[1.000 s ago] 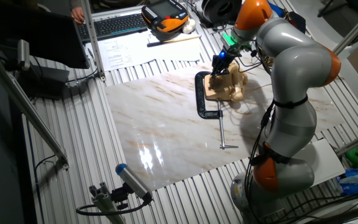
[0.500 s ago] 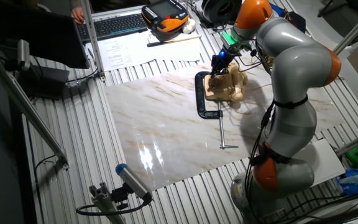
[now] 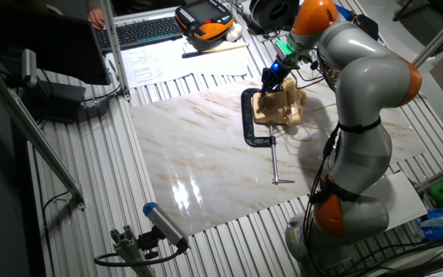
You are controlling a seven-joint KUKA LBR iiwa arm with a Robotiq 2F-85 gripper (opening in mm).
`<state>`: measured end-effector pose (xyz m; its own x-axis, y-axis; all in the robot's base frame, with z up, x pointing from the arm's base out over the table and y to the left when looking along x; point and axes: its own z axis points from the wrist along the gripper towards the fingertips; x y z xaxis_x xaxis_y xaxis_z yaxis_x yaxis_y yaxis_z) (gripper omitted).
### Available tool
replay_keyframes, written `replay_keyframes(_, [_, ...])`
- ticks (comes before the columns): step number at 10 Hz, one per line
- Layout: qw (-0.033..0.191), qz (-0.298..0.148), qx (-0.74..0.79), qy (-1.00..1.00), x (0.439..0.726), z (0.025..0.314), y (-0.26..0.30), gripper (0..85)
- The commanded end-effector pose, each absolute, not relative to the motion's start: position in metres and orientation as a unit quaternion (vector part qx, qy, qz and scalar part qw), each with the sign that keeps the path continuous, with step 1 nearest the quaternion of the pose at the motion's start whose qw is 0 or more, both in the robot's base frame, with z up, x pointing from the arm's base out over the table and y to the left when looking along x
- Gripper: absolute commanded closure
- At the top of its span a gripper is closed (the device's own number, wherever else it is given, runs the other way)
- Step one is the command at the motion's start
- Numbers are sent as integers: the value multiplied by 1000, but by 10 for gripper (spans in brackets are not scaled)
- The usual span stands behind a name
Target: Dial a number on an old rotary phone
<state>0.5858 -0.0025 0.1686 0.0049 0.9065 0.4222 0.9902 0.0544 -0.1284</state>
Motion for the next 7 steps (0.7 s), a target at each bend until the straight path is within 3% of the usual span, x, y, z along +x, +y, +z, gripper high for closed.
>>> replay_keyframes(1, [203,-104,-679,-698,586,168,-4,850])
replay_keyframes(7, [211,-108,-677,-697,586,167,-10,850])
